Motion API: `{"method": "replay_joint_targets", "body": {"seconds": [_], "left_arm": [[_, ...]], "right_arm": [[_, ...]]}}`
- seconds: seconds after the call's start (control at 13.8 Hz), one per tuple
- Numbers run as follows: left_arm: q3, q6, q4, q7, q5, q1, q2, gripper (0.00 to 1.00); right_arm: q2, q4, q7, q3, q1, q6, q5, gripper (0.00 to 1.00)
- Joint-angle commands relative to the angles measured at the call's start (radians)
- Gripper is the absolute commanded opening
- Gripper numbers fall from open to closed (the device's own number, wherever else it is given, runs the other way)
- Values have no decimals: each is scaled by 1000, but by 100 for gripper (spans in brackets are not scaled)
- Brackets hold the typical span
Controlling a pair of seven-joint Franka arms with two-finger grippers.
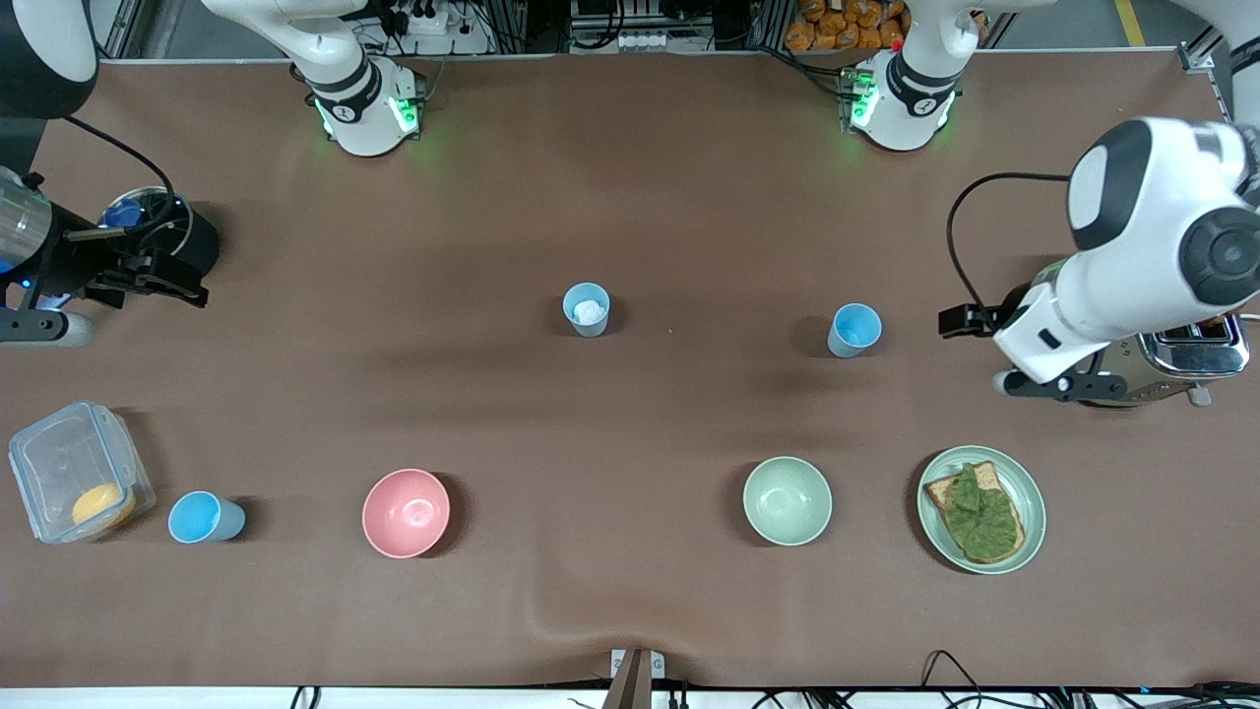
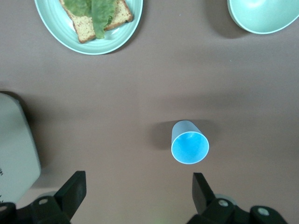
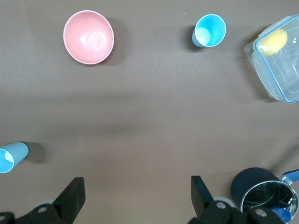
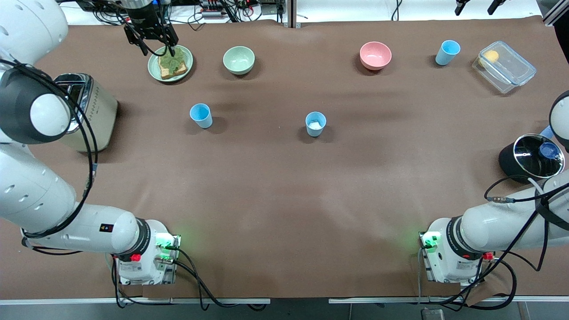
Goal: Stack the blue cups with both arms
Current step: 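Move the left gripper over the blue cup near the toaster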
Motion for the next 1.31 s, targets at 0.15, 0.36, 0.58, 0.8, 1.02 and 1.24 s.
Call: {"method": "replay_joint_targets", "body": {"seconds": [0.15,0.36,0.58,0.8,1.02,1.24], "left_arm": [[-2,140,-81,-58,-10,-59,32,100],[-2,278,-166,-153,-10,-119,58,100],[-2,413,-250,-197,-13,-154,68,100],[-2,417,-272,-250,-18,-182,78,100],[-3,418,-301,-250,-18,-203,120,100],[-3,417,-301,-253,-18,-210,123,100]], "right_arm": [[-32,-32,-3,4,-9,2,0,100],[-32,-32,-5,4,-11,2,0,100],[-32,-32,-6,3,-11,2,0,100],[-32,-32,-8,3,-14,0,0,100],[-32,-33,-6,3,-9,0,0,100],[-32,-33,-6,3,-9,-1,0,100]]}}
